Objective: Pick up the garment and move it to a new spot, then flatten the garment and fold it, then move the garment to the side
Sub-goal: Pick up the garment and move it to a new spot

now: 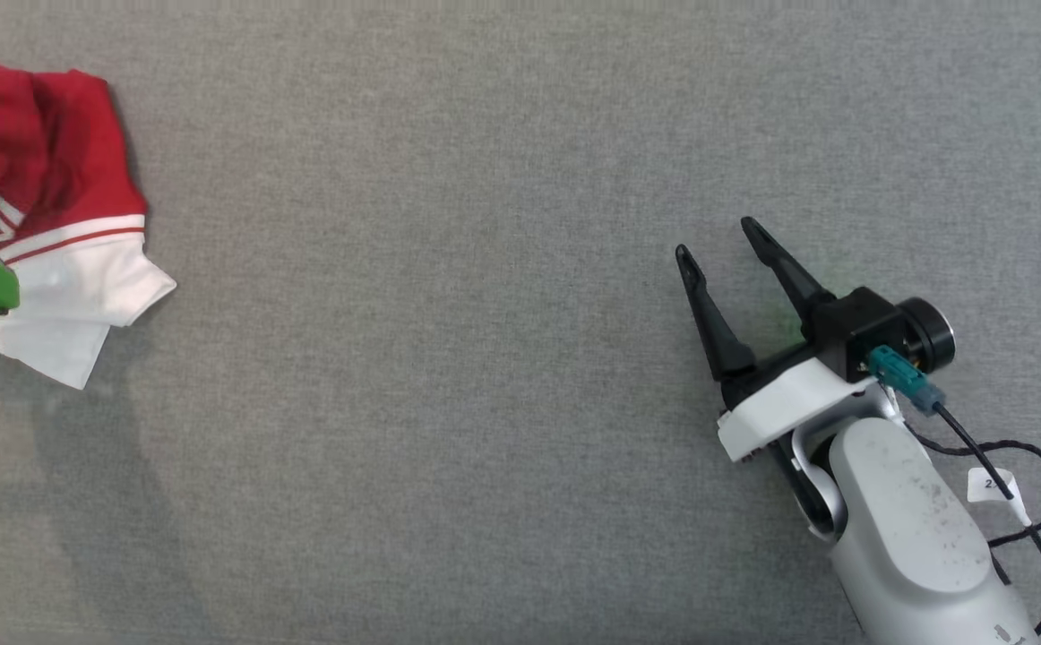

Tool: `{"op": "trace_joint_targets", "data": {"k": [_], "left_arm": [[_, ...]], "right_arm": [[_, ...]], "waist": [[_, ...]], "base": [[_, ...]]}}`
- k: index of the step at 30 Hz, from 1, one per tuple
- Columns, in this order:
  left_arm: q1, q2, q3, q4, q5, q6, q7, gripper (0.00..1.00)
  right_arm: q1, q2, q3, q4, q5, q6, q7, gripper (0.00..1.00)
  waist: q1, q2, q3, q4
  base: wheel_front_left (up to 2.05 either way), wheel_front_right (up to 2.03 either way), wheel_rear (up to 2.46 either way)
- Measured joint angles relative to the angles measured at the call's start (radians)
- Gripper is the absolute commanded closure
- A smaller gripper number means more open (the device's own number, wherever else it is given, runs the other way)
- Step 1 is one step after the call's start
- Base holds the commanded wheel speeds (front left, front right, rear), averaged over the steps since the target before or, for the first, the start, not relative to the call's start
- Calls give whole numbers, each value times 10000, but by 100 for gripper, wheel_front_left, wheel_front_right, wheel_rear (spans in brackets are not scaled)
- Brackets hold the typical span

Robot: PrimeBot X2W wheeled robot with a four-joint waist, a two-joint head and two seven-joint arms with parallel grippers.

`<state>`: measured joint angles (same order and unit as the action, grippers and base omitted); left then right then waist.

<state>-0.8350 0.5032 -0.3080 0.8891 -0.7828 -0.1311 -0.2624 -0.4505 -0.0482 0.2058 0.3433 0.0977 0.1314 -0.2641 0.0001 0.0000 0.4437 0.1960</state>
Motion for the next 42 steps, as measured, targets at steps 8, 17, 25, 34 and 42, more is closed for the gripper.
{"op": "trace_joint_targets", "data": {"k": [8, 17, 25, 34, 42], "left_arm": [[409, -719, 673, -3218, 1797, 0, 0, 100], [1008, -2115, -746, -5714, 2209, 2, -6, 100], [1329, -3312, -2905, -5831, 2102, 0, -13, 100], [2044, -4023, -4368, -4608, 2115, 0, -13, 0], [3373, -3818, -2293, -4581, 3149, 228, -17, 0]], "right_arm": [[850, -4, 6, -63, 560, 0, 2, 0], [1434, -6, 82, -219, 1005, 0, 2, 0], [1604, -12, 123, -305, 1104, 0, 2, 0], [1707, -12, 134, -391, 1204, 0, 2, 0], [1835, -10, -188, -336, 1204, 0, 2, 0]], "waist": [[0, 0, -1111, -314], [0, 0, -1928, -1467], [0, 1, -2228, -2633], [0, 0, -2254, -3582], [-1, 0, -2398, -3438]], "base": [[0, 0, 0], [0, 0, 0], [0, 0, 0], [0, 0, 0], [0, 0, 0]]}}
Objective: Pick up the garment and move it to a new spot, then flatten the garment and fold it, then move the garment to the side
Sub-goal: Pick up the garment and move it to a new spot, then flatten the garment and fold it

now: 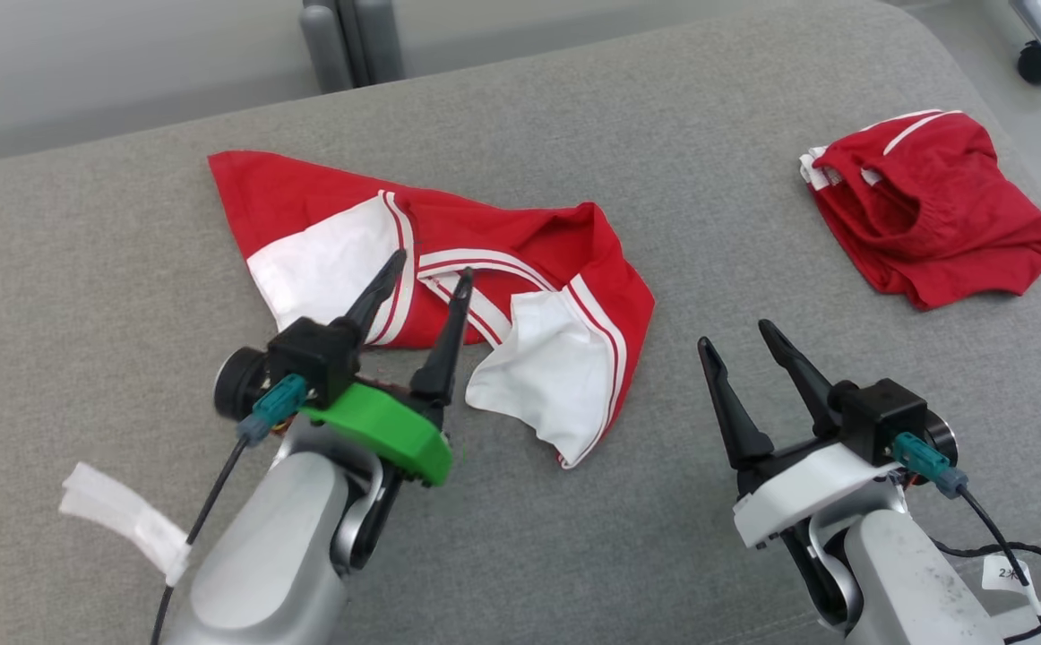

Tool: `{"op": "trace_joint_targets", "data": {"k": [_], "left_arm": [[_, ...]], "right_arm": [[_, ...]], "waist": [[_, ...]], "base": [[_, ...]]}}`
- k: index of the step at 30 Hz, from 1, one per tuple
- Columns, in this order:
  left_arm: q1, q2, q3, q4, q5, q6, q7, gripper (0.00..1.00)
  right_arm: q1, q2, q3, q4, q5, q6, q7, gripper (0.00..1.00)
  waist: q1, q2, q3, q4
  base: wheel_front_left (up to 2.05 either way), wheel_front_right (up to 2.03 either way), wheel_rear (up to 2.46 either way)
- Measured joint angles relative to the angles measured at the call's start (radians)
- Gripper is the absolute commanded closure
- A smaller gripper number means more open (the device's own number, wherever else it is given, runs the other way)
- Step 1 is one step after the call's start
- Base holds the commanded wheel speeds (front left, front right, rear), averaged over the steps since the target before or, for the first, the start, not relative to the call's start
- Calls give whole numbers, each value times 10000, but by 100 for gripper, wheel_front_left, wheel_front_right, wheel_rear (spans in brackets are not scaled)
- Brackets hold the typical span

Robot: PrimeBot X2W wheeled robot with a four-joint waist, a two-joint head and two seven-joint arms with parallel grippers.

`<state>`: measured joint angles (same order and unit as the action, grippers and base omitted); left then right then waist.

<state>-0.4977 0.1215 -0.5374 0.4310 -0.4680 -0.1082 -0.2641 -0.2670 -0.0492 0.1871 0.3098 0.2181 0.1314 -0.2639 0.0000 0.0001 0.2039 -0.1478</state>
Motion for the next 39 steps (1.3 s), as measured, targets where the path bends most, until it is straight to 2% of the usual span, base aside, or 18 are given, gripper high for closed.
{"op": "trace_joint_targets", "data": {"k": [9, 19, 25, 31, 35, 39], "left_arm": [[1926, 178, 2518, -589, 1641, 79, 2, 0], [4385, -405, 4800, -1411, 2502, 2, 0, 0], [4870, -610, 5135, -1358, 2738, -146, 2, 0], [4643, -677, 5147, -1300, 2725, -192, 2, 0], [4243, -700, 4867, -1262, 2612, -205, 2, 0], [3941, -704, 4569, -1187, 2155, -207, 2, 0]], "right_arm": [[454, 0, -265, 270, -86, 0, 0, 0], [1153, 4, -476, 554, -219, 0, 0, 0], [1170, 0, -12, 449, -297, 0, 0, 0], [159, 4, 1745, 209, -669, 0, 0, 0], [-824, 17, 2828, 1122, -577, 0, 0, 0], [-1752, 21, 3095, 3045, -562, 0, 10, 0]], "waist": [[0, 0, -573, 436], [0, 0, -1214, 1052], [0, 0, -1261, 1292], [0, 0, -990, 1437], [0, 0, -762, 1636], [0, 0, -483, 1914]], "base": [[0, 0, 0], [0, 0, 0], [0, 0, 0], [0, 0, 0], [0, 0, 0], [0, 0, 0]]}}
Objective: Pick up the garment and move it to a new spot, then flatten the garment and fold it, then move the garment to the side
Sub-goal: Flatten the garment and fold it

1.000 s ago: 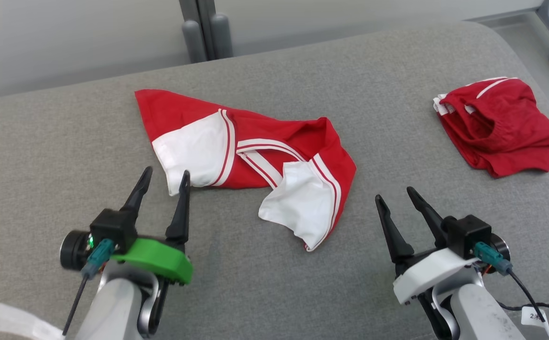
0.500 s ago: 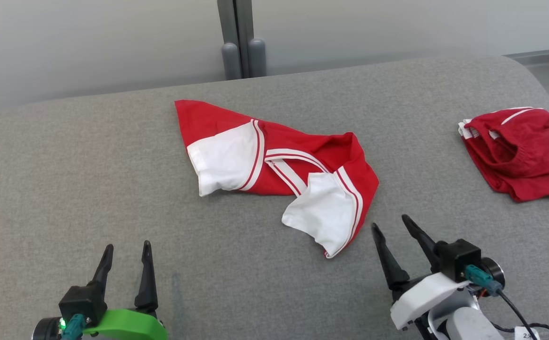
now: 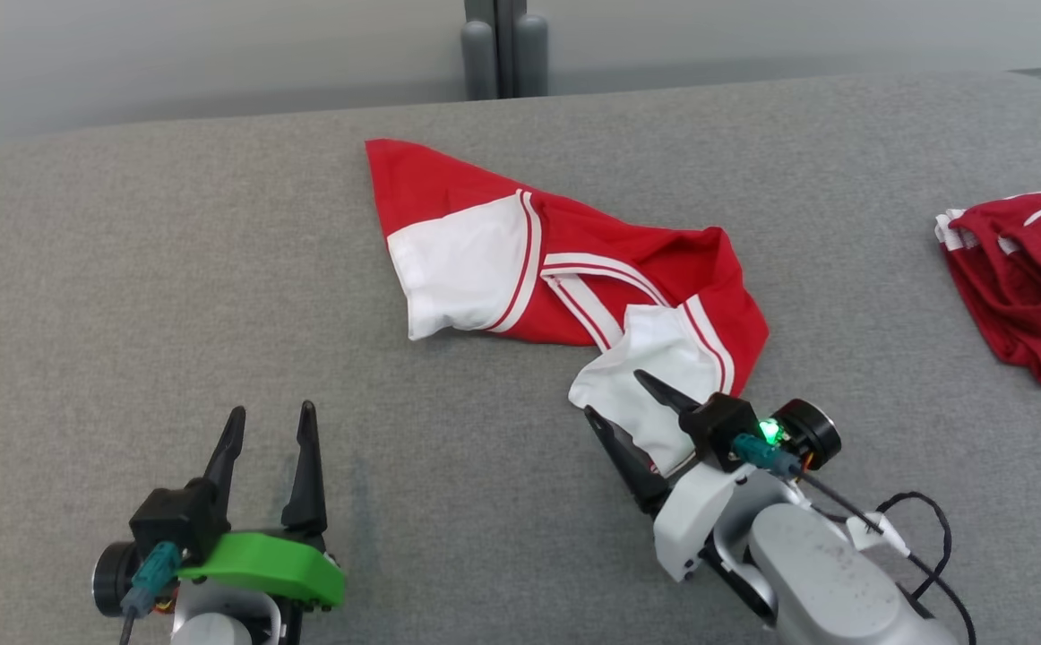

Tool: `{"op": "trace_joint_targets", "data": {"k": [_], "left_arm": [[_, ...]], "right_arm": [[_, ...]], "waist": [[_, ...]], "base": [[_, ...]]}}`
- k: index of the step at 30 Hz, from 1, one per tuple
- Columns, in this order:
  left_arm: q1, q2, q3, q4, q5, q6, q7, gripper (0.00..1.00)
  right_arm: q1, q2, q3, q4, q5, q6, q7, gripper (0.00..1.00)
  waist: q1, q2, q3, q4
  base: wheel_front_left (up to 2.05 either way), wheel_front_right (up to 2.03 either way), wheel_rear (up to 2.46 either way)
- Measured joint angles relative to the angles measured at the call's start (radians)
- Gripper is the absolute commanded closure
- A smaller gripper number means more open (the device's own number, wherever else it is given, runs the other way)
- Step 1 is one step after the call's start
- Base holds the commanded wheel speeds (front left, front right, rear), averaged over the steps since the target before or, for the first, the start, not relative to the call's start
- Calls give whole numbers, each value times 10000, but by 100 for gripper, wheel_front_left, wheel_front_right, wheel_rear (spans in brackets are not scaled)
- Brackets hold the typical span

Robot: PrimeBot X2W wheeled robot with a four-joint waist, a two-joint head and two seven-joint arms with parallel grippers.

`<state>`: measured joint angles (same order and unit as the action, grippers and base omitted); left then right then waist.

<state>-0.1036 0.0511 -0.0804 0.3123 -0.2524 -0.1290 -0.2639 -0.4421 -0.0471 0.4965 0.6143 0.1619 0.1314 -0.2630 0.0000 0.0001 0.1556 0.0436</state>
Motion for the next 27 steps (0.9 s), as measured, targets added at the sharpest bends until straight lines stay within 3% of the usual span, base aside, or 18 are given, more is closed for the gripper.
{"op": "trace_joint_targets", "data": {"k": [8, 9, 10, 11, 12, 20, 27], "left_arm": [[-317, -6, -48, 98, -113, 0, 0, 0], [-318, -10, -46, 111, -113, -2, -2, 0], [-320, -8, -33, 119, -113, -2, -2, 0], [-326, -6, -35, 128, -113, -2, -2, 0], [-337, -6, -40, 138, -113, -2, 0, 0], [-364, -10, -213, 184, -213, -2, -2, 0], [-320, -10, -499, 255, -272, -2, -2, 0]], "right_arm": [[-1001, -12, 395, 2383, 274, 0, 249, 0], [-1101, -12, 481, 2516, 355, -4, 276, 11], [-1193, -12, 587, 2617, 443, -10, 291, 54], [-1245, -13, 671, 2677, 527, -10, 290, 67], [-1302, -17, 769, 2734, 614, -12, 286, 100], [-1536, -71, 1356, 2326, 1185, -13, 27, 100], [-2423, -17, 1615, -667, 2242, -6, 13, 100]], "waist": [[0, 0, 562, 627], [0, 0, 622, 693], [0, 0, 680, 749], [0, 0, 723, 791], [0, 0, 770, 835], [0, 0, 715, 925], [0, 0, 343, 981]], "base": [[0, 0, 0], [0, 0, 0], [0, 0, 0], [0, 0, 0], [0, 0, 0], [0, 0, 0], [0, 0, 0]]}}
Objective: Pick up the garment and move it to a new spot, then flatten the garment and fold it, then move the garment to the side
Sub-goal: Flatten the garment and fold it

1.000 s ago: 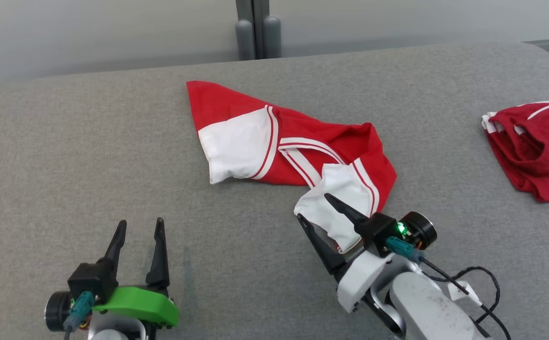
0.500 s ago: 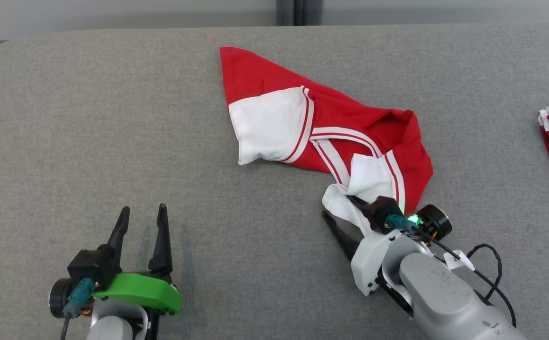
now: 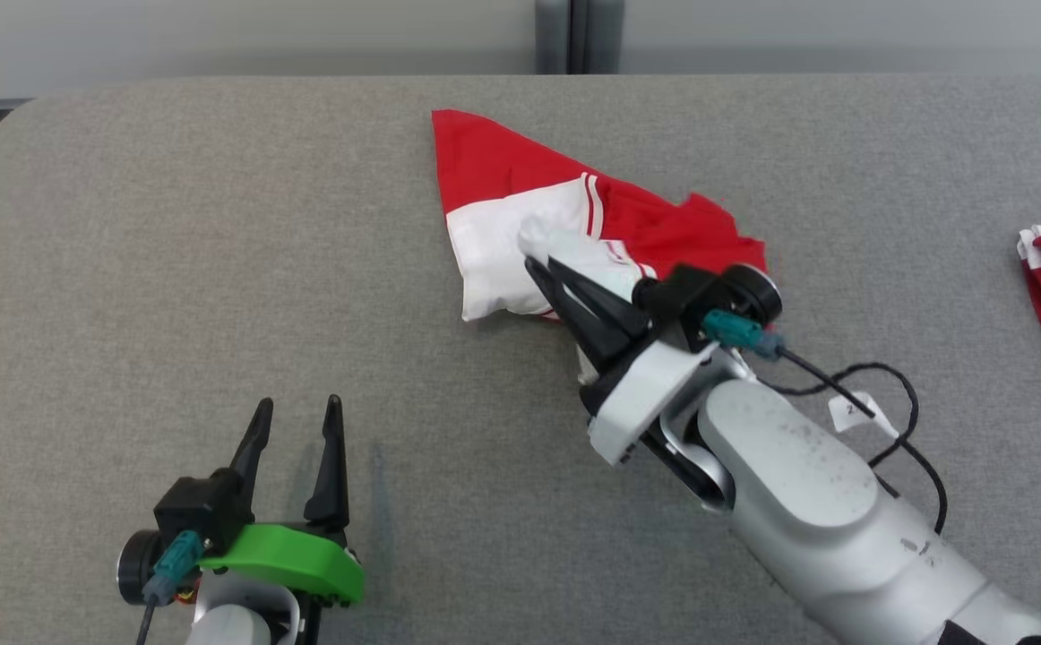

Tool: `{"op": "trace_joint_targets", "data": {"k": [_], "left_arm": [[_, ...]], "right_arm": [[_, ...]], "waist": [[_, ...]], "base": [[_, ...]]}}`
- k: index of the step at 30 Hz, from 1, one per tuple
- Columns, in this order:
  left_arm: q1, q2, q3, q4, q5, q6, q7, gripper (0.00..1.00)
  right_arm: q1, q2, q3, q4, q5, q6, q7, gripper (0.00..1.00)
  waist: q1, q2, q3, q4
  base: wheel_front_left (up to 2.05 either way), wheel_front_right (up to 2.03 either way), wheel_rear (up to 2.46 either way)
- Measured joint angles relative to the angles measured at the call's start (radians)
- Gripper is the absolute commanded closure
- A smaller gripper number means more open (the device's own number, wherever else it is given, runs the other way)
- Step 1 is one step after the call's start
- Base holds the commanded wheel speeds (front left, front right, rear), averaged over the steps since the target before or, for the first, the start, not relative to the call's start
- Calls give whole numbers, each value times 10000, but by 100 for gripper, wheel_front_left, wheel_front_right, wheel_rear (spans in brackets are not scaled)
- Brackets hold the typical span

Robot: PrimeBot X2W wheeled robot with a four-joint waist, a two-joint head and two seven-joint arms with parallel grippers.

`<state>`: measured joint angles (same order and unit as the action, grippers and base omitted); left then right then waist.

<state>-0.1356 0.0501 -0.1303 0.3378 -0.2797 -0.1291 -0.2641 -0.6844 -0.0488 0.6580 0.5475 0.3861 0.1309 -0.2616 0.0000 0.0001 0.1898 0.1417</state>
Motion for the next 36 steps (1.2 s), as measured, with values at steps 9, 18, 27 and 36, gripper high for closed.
{"op": "trace_joint_targets", "data": {"k": [9, 18, 27, 36], "left_arm": [[159, -4, -447, 253, -88, 0, 0, 0], [238, -4, -263, 426, 19, -2, 2, 0], [154, -4, -38, 267, 142, -2, 0, 0], [-173, 10, -297, 161, 251, -2, 2, 0]], "right_arm": [[-2935, -2, 119, -2431, 1893, 0, 0, 100], [-4605, 8, -3156, -2075, 1083, 0, -4, 100], [-1828, -2, -6633, 301, -2489, 0, -13, 76], [915, -15, -9164, 874, -4144, 0, -13, 0]], "waist": [[0, 0, -439, 472], [0, 0, -541, 799], [0, 0, -232, 53], [0, 0, 199, -727]], "base": [[0, 0, 0], [0, 0, 0], [0, 0, 0], [0, 0, 0]]}}
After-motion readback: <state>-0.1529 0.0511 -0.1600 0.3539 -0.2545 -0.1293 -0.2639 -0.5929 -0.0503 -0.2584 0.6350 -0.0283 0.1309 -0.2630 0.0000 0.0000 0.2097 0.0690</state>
